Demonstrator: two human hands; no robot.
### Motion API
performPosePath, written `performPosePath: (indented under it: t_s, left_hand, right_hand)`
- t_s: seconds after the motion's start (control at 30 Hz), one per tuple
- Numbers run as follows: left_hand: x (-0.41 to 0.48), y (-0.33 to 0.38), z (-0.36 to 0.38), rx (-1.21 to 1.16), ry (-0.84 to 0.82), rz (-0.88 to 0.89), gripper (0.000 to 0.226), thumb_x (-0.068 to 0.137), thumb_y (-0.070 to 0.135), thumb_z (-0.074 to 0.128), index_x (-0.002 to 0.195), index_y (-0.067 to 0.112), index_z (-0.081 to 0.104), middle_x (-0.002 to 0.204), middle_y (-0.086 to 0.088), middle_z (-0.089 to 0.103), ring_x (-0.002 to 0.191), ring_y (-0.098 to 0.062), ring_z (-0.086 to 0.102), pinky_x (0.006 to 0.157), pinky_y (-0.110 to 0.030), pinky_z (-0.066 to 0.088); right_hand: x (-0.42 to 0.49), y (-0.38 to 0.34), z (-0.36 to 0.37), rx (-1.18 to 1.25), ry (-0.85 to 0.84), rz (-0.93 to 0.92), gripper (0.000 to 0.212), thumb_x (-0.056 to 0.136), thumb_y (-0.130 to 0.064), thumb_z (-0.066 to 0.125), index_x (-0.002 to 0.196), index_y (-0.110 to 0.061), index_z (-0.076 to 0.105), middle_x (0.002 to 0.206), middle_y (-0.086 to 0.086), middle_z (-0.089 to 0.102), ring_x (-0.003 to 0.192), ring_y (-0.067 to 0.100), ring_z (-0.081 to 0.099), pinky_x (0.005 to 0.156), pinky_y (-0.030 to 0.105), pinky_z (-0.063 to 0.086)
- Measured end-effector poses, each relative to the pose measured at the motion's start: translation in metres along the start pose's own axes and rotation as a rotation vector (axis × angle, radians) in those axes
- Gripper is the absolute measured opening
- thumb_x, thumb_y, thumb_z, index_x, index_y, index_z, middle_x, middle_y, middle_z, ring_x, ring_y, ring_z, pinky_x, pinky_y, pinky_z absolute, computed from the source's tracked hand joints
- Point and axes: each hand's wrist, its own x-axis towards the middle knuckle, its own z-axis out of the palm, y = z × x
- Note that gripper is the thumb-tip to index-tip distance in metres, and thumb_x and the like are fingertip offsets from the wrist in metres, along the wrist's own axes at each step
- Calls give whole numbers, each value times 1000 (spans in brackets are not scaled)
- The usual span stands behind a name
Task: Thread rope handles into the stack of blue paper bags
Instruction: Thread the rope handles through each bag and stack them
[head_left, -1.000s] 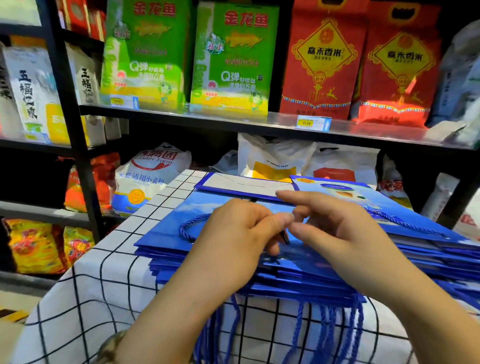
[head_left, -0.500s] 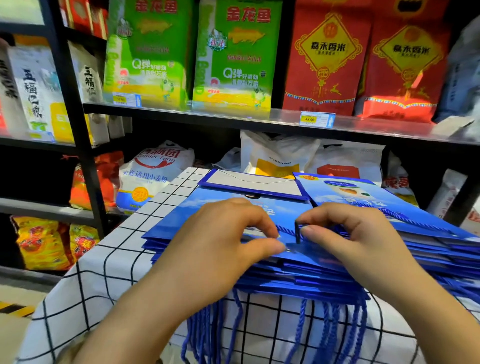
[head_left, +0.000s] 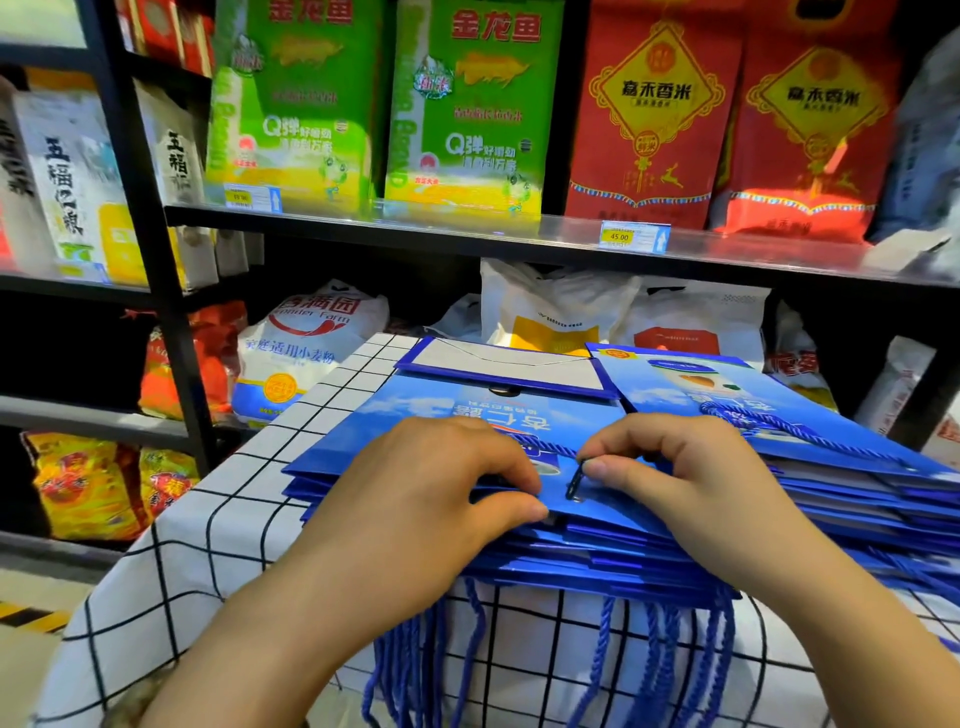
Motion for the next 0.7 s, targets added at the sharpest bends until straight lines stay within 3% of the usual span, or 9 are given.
performPosePath:
  t_s: [0.17,0.23,0.33,0.4,0.43,0.47,0.57,0.63,0.7]
  left_hand:
    - [0,-3,2,82,38,85,32,73,60,43,100,44,50,89,23,61,83,-1,55,70,-28,46]
    - [-1,-5,4,139,83,129,34,76,59,37,97,37,53,82,20,64,77,-2,56,64,-31,49]
    - [-1,-5,8,216,211,204,22,83,45,42,82,28,56,72,14,63,62,-9,57,50,-32,49]
    - [0,-4,11,262,279,245,7,85,32,47,83,29,53,70,11,63,57,-18,57,45,-31,47]
    - [2,-4,13,286,309,250,5,83,24,52,84,29,51,69,10,62,54,-21,56,43,-30,46]
    - [3,-3,15,306,325,247,17,78,16,58,84,29,50,70,10,62,52,-22,54,42,-30,45]
    - [5,-5,17,302,295,282,29,73,6,54,88,30,48,85,11,65,57,-23,60,45,-32,48]
    - [2,-1,14,292,244,280,22,76,16,46,87,33,55,91,15,65,61,-16,62,47,-21,44]
    - [-2,5,13,271,243,218,17,77,32,46,80,32,63,85,17,65,61,-8,58,54,-13,37]
  right_hand:
    - [0,-1,-3,-57,-23,-23,25,79,-21,67,64,-39,60,84,-31,61,77,-9,57,67,4,38]
    - [0,-1,-3,-97,-59,-46,25,79,-24,67,65,-42,59,87,-31,61,82,-8,57,70,4,38]
    - [0,-2,-4,-173,-124,-92,17,86,-37,58,71,-45,59,98,-34,56,91,-8,56,78,6,39]
    - [-1,-3,-7,-155,-172,-96,16,81,-51,46,78,-45,60,102,-31,56,95,-7,55,81,7,38]
    - [-1,-4,-8,-122,-196,-85,21,77,-55,41,83,-47,59,102,-29,56,97,-7,54,81,7,37]
    - [-2,-5,-8,-105,-222,-70,25,73,-57,40,86,-46,58,102,-27,56,98,-5,53,82,7,37]
    - [-2,-5,-7,-175,-254,-68,16,84,-43,47,93,-39,60,96,-21,58,97,-2,51,82,12,38]
    - [-1,-5,-5,-213,-232,-62,15,91,-32,49,96,-33,63,90,-20,59,95,-2,51,80,13,38]
    - [-2,-4,-3,-257,-221,-65,16,91,-30,49,97,-32,64,89,-21,59,93,-1,51,79,15,39]
